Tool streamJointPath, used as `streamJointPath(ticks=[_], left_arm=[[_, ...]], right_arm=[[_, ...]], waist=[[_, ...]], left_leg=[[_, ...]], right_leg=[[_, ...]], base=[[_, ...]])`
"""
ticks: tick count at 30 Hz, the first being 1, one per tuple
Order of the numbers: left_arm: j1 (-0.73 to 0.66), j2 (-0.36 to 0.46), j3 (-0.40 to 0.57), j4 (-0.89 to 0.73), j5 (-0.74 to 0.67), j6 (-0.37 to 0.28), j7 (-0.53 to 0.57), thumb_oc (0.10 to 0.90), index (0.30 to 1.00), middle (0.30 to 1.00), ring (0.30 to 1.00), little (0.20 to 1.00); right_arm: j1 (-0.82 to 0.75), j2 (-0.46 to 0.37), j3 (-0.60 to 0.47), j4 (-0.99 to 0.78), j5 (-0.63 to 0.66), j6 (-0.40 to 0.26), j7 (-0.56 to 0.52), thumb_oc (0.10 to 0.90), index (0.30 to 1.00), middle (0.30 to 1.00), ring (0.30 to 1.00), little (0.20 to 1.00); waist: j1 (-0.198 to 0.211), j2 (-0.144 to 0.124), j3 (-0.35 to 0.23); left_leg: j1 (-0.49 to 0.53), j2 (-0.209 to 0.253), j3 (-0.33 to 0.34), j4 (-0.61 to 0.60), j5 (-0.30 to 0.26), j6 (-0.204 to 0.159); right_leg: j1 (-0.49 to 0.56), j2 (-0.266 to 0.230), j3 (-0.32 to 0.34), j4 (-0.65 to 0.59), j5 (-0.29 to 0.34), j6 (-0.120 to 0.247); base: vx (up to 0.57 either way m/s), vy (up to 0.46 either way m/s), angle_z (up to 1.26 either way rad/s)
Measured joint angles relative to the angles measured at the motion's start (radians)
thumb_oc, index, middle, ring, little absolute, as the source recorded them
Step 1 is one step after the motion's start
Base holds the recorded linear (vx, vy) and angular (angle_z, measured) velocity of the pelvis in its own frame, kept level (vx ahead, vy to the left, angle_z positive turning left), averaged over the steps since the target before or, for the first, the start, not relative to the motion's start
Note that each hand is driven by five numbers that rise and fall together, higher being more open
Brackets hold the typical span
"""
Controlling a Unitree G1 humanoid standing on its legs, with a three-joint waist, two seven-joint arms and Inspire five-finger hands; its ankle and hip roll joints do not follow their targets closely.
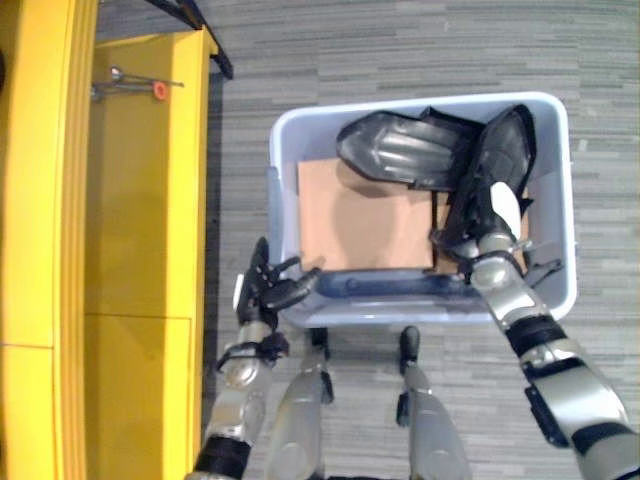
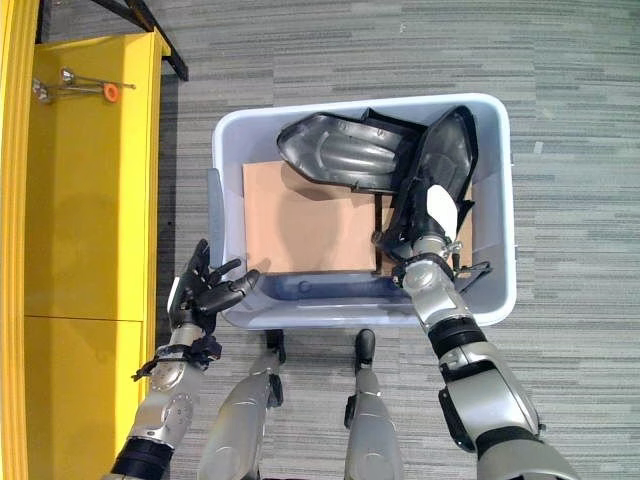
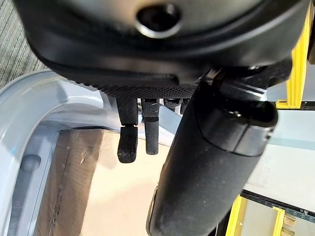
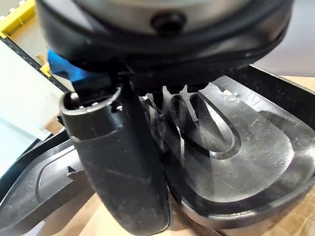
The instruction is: Move parts from the plastic box to the shelf.
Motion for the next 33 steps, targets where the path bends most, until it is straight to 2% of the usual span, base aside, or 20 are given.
streamJointPath(ticks=[5, 10, 19, 33], left_arm=[[0.002, 0.000, -0.008, -0.005, 0.000, 0.000, 0.015, 0.900, 1.000, 1.000, 1.000, 1.000], [0.004, 0.000, -0.011, -0.007, 0.000, 0.000, 0.018, 0.900, 1.000, 1.000, 1.000, 1.000], [0.005, 0.012, -0.015, -0.013, 0.000, 0.001, 0.023, 0.900, 1.000, 1.000, 1.000, 1.000], [0.004, 0.011, -0.018, -0.011, 0.000, 0.006, 0.040, 0.900, 1.000, 1.000, 1.000, 1.000]], right_arm=[[0.008, 0.012, -0.029, -0.028, 0.002, 0.002, -0.002, 0.900, 1.000, 1.000, 1.000, 1.000], [0.071, 0.033, -0.081, -0.145, 0.003, 0.001, -0.033, 0.900, 1.000, 1.000, 1.000, 1.000], [0.129, 0.079, -0.166, -0.327, 0.007, 0.000, -0.049, 0.900, 1.000, 1.000, 1.000, 1.000], [0.177, 0.111, -0.213, -0.375, 0.012, -0.001, -0.060, 0.900, 1.000, 1.000, 1.000, 1.000]], waist=[[-0.002, -0.001, 0.000], [-0.003, -0.004, 0.001], [-0.005, -0.031, 0.003], [-0.010, -0.042, 0.003]], left_leg=[[0.000, 0.000, -0.001, 0.000, 0.000, 0.000], [0.001, 0.000, -0.003, 0.000, 0.001, 0.001], [0.008, 0.000, -0.005, 0.000, 0.006, 0.002], [0.021, -0.001, -0.007, -0.004, 0.008, 0.002]], right_leg=[[0.000, 0.000, 0.001, 0.000, 0.000, 0.000], [0.002, 0.000, 0.000, 0.000, 0.001, 0.000], [0.008, 0.001, -0.001, 0.007, 0.001, 0.000], [0.021, 0.001, -0.002, 0.008, 0.001, 0.000]], base=[[0.00, 0.000, 0.00], [0.00, 0.000, 0.00], [0.00, 0.000, 0.00], [0.00, 0.000, 0.00]])
